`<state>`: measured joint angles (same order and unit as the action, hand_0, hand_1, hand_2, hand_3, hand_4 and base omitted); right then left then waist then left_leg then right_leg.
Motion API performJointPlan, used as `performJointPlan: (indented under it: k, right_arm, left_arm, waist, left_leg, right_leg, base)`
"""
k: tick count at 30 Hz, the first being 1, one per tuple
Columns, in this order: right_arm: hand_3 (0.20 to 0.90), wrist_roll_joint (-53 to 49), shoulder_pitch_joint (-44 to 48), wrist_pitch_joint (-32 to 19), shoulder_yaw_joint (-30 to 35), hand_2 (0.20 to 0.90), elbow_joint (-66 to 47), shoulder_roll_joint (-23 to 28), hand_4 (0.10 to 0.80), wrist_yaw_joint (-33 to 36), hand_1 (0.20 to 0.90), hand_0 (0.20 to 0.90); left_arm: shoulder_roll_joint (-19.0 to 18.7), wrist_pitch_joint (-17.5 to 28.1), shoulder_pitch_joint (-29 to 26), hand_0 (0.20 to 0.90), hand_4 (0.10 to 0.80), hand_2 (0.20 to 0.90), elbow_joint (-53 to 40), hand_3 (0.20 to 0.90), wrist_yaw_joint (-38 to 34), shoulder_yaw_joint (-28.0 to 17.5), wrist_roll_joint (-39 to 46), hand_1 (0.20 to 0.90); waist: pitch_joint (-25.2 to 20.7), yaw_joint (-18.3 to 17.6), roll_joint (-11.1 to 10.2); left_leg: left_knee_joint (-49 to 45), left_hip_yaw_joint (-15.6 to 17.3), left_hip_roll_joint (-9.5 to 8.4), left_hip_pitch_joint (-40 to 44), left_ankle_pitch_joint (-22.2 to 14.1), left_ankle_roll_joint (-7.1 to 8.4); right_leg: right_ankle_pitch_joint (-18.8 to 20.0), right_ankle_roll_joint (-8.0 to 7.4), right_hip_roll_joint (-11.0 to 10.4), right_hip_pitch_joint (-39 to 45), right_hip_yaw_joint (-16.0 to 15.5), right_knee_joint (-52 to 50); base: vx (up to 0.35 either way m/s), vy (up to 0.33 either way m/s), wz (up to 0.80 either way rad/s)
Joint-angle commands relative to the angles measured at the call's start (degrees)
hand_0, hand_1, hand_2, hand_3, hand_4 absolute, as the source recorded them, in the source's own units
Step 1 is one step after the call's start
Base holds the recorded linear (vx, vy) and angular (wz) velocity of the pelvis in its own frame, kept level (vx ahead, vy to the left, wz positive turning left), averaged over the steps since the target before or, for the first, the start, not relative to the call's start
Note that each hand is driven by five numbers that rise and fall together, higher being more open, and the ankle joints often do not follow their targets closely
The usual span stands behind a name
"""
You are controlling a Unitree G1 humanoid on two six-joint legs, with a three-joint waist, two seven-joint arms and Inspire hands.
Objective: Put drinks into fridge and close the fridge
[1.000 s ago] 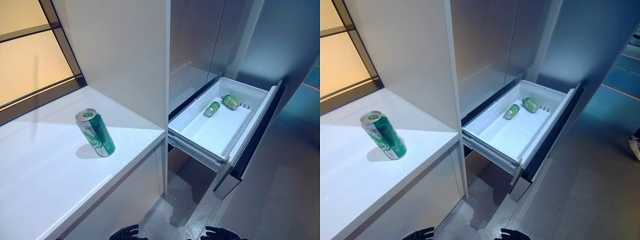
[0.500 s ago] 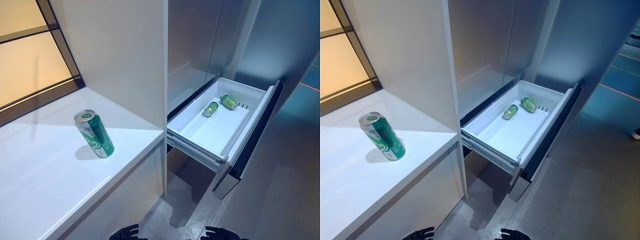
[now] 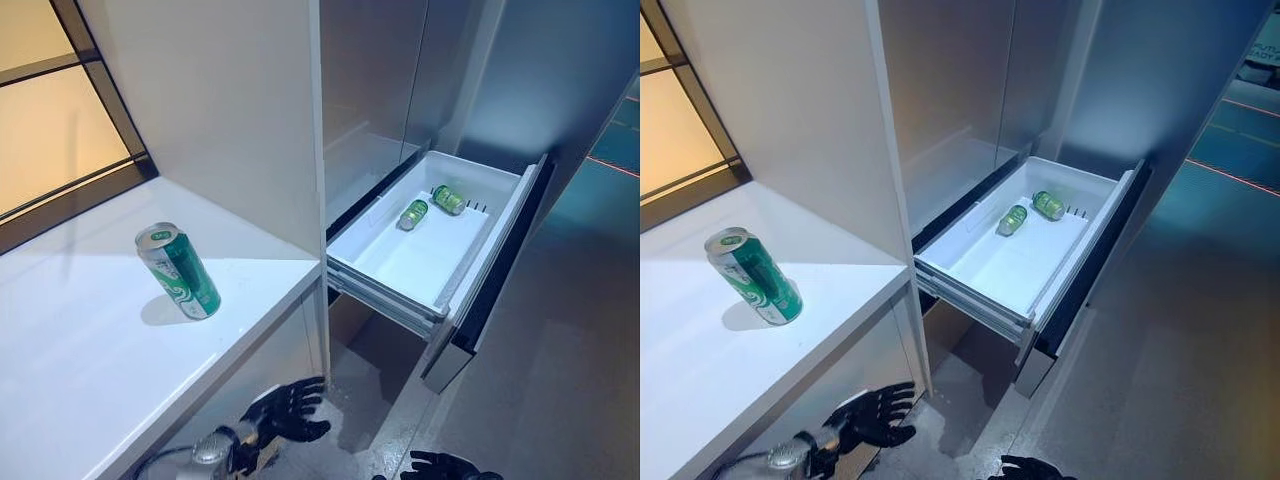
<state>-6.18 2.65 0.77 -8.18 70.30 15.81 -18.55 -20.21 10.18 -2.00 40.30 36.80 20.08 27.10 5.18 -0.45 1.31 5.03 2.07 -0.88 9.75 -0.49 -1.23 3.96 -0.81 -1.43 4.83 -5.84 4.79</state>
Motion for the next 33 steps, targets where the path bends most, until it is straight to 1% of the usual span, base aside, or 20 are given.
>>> performJointPlan:
  k: [1,2,4,5,6,7,10,11,12,13,14,16,17,19,20,23,24,27,30,33]
  right_arm:
    - [0.9,1.6,1.9,0.0,-2.7,0.9,1.4,3.1,0.8,-1.9,0.9,0.9]
    - [0.9,1.5,1.6,-0.4,-2.7,0.9,1.4,3.0,0.8,-1.8,0.9,0.9]
    - [0.9,1.5,1.3,-0.9,-2.6,0.9,1.5,2.8,0.8,-1.6,0.9,0.9]
    - [0.9,1.8,0.9,-1.7,-2.5,0.9,1.9,2.5,0.8,-1.4,0.9,0.9]
    - [0.9,2.2,0.5,-2.3,-2.4,0.9,2.3,2.2,0.8,-1.1,0.9,0.9]
    - [0.9,2.4,0.3,-2.7,-2.4,0.9,2.5,1.9,0.8,-0.9,0.9,0.9]
    - [0.9,2.4,-0.4,-3.9,-2.7,0.9,3.7,0.8,0.8,-0.2,0.9,0.9]
    - [0.9,2.4,-0.5,-4.1,-2.8,0.9,3.8,0.7,0.8,-0.1,0.9,0.9]
    - [0.9,2.3,-1.0,-4.6,-3.2,0.9,4.2,0.2,0.8,0.3,0.9,0.9]
    - [0.9,2.1,-1.5,-4.8,-3.8,0.9,4.4,-0.3,0.8,0.9,0.9,0.9]
    - [0.9,2.1,-1.5,-4.8,-3.8,0.9,4.4,-0.3,0.8,0.9,0.9,0.9]
    - [0.9,1.9,-2.3,-5.1,-4.5,0.9,4.6,-0.8,0.8,1.6,0.9,0.9]
    - [0.9,2.1,-2.9,-5.2,-4.9,0.9,4.8,-1.2,0.8,2.0,0.9,0.9]
    - [0.9,2.1,-3.2,-5.4,-5.2,0.9,4.9,-1.5,0.8,2.3,0.9,0.9]
    - [0.9,2.0,-3.6,-5.6,-5.7,0.9,5.1,-1.8,0.8,2.9,0.9,0.9]
    - [0.9,2.4,-3.7,-5.7,-6.4,0.9,5.4,-2.3,0.8,3.4,0.9,0.9]
    - [0.9,2.4,-3.7,-5.5,-6.9,0.9,5.4,-2.5,0.8,3.6,0.9,0.9]
    - [0.9,2.0,-3.2,-5.2,-7.7,0.9,5.3,-2.7,0.8,3.6,0.9,0.9]
    - [0.9,2.0,-2.7,-4.7,-8.1,0.9,4.5,-2.7,0.8,3.6,0.9,0.9]
    - [0.9,1.9,-2.0,-4.1,-8.3,0.9,4.1,-2.6,0.8,3.5,0.9,0.9]
  left_arm:
    - [-0.7,-5.0,-8.8,0.9,0.8,0.9,-12.1,0.9,11.5,-2.9,16.5,0.9]
    - [-1.1,-8.4,-9.3,0.9,0.8,0.9,-16.5,0.9,12.2,-4.0,19.7,0.9]
    - [-1.4,-11.6,-10.0,0.9,0.8,0.9,-22.0,0.9,13.6,-5.5,25.9,0.9]
    - [-1.3,-14.5,-10.4,0.9,0.8,0.9,-27.4,0.9,13.2,-7.1,30.4,0.9]
    - [-1.2,-15.7,-10.8,0.9,0.8,0.9,-31.7,0.9,12.4,-8.4,34.7,0.9]
    - [-0.9,-15.9,-11.0,0.9,0.8,0.9,-34.4,0.9,11.7,-9.3,37.1,0.9]
    - [-0.1,-13.1,-11.8,0.9,0.8,0.9,-41.8,0.9,9.3,-11.8,42.8,0.9]
    - [0.0,-11.8,-11.9,0.9,0.8,0.9,-42.8,0.9,9.0,-12.1,42.8,0.9]
    - [-0.8,-8.0,-12.6,0.9,0.8,0.9,-46.4,0.9,6.0,-13.5,43.5,0.9]
    - [-2.1,-3.3,-13.5,0.9,0.8,0.9,-49.1,0.9,2.1,-14.7,42.5,0.9]
    - [-2.1,-3.3,-13.4,0.9,0.8,0.9,-49.1,0.9,2.1,-14.7,42.5,0.9]
    - [-4.8,4.4,-14.6,0.9,0.8,0.9,-51.6,0.9,-4.9,-17.0,37.7,0.9]
    - [-6.8,9.2,-15.2,0.9,0.8,0.9,-52.8,0.9,-11.0,-18.7,32.4,0.9]
    - [-7.7,11.0,-15.3,0.9,0.8,0.9,-53.6,0.9,-13.9,-19.5,29.3,0.9]
    - [-9.4,12.8,-15.7,0.9,0.8,0.9,-54.5,0.9,-19.1,-21.3,24.5,0.9]
    - [-12.4,13.3,-15.9,0.9,0.8,0.9,-55.7,0.9,-28.1,-24.6,14.2,0.9]
    - [-13.5,12.3,-16.0,0.9,0.8,0.9,-56.4,0.9,-31.0,-25.8,11.8,0.9]
    - [-15.0,10.2,-15.7,0.9,0.8,0.9,-56.8,0.9,-34.4,-27.8,8.7,0.9]
    - [-16.3,8.2,-15.0,0.9,0.8,0.9,-56.7,0.9,-36.2,-29.2,8.1,0.9]
    - [-17.4,7.5,-14.4,0.9,0.8,0.9,-55.2,0.9,-39.0,-29.9,6.2,0.9]
  waist:
    - [0.5,-0.6,0.2]
    - [0.5,-0.6,0.2]
    - [0.5,-0.5,0.2]
    - [0.4,-0.4,0.1]
    - [0.3,-0.4,0.0]
    - [0.2,-0.3,-0.1]
    - [-0.2,0.0,-0.3]
    - [-0.2,0.0,-0.4]
    - [-0.5,0.2,-0.4]
    - [-0.9,0.5,-0.4]
    - [-0.9,0.4,-0.4]
    - [-1.3,0.8,-0.4]
    - [-1.7,1.1,-0.3]
    - [-1.8,1.2,-0.3]
    - [-2.1,1.7,-0.3]
    - [-2.5,2.4,-0.2]
    - [-2.7,2.9,-0.2]
    - [-2.9,3.9,-0.3]
    - [-2.9,4.8,-0.3]
    - [-3.0,5.4,-0.2]
  left_leg:
    - [-2.2,3.3,-1.85,-1.6,-2.8,-0.55]
    - [-2.0,3.2,-1.88,-1.6,-2.7,-0.6]
    - [-1.9,3.0,-1.94,-1.5,-2.7,-0.73]
    - [-1.7,2.9,-1.99,-1.3,-2.8,-0.85]
    - [-1.6,2.8,-2.0,-1.2,-2.9,-0.97]
    - [-1.5,2.7,-2.04,-1.1,-3.0,-1.06]
    - [-1.2,2.2,-2.11,-0.6,-3.3,-1.32]
    - [-1.1,2.1,-2.11,-0.6,-3.4,-1.33]
    - [-1.1,1.8,-2.14,-0.4,-3.5,-1.4]
    - [-1.0,1.4,-2.21,-0.2,-3.6,-1.45]
    - [-1.0,1.3,-2.21,-0.2,-3.6,-1.45]
    - [-1.0,0.8,-2.28,0.0,-3.8,-1.46]
    - [-1.0,0.4,-2.33,0.1,-3.8,-1.41]
    - [-1.0,0.1,-2.37,0.1,-3.8,-1.42]
    - [-0.9,-0.2,-2.42,0.1,-3.8,-1.41]
    - [-0.8,-1.0,-2.52,0.1,-3.8,-1.34]
    - [-0.8,-1.3,-2.57,0.1,-3.7,-1.3]
    - [-0.7,-2.2,-2.58,-0.1,-3.5,-1.14]
    - [-0.7,-2.8,-2.63,-0.3,-3.3,-1.01]
    - [-0.6,-3.3,-2.75,-0.5,-3.1,-0.92]
  right_leg:
    - [-5.1,-2.62,0.8,-0.4,0.3,-4.9]
    - [-5.0,-2.61,0.8,-0.4,0.3,-4.9]
    - [-5.0,-2.59,0.9,-0.4,0.4,-4.9]
    - [-5.0,-2.62,0.9,-0.2,0.6,-4.8]
    - [-5.1,-2.61,0.9,-0.2,0.8,-4.7]
    - [-5.1,-2.6,1.0,-0.1,0.9,-4.6]
    - [-5.4,-2.54,1.1,0.5,1.2,-4.4]
    - [-5.5,-2.53,1.1,0.6,1.2,-4.4]
    - [-5.6,-2.48,1.1,1.1,1.2,-4.1]
    - [-5.8,-2.45,1.2,1.4,1.1,-3.9]
    - [-5.8,-2.45,1.1,1.4,1.0,-3.9]
    - [-6.1,-2.36,1.2,1.9,0.8,-3.7]
    - [-6.3,-2.34,1.2,2.3,0.5,-3.6]
    - [-6.5,-2.3,1.2,2.4,0.3,-3.5]
    - [-6.7,-2.2,1.2,2.7,0.0,-3.4]
    - [-7.1,-1.98,1.3,3.1,-0.6,-3.3]
    - [-7.3,-1.88,1.4,3.2,-0.9,-3.3]
    - [-7.6,-1.66,1.4,3.5,-1.5,-3.3]
    - [-7.8,-1.48,1.4,3.6,-2.1,-3.3]
    - [-7.9,-1.38,1.5,3.7,-2.5,-3.4]
  base:
    - [-0.034,0.0,-0.01]
    - [0.0,0.0,0.0]
    - [0.0,0.0,0.0]
    - [0.0,0.0,0.0]
    - [0.0,0.0,0.0]
    - [0.0,0.0,0.0]
    - [0.021,-0.035,0.0]
    - [0.032,-0.038,-0.01]
    - [0.044,-0.041,-0.01]
    - [0.041,-0.037,0.0]
    - [0.037,-0.024,0.0]
    - [0.041,-0.017,0.01]
    - [0.039,-0.012,0.02]
    - [0.024,-0.006,0.07]
    - [0.022,-0.003,0.1]
    - [0.022,-0.003,0.08]
    - [0.017,-0.005,0.16]
    - [0.008,-0.009,0.18]
    - [-0.002,-0.004,0.19]
    - [0.003,0.006,0.13]
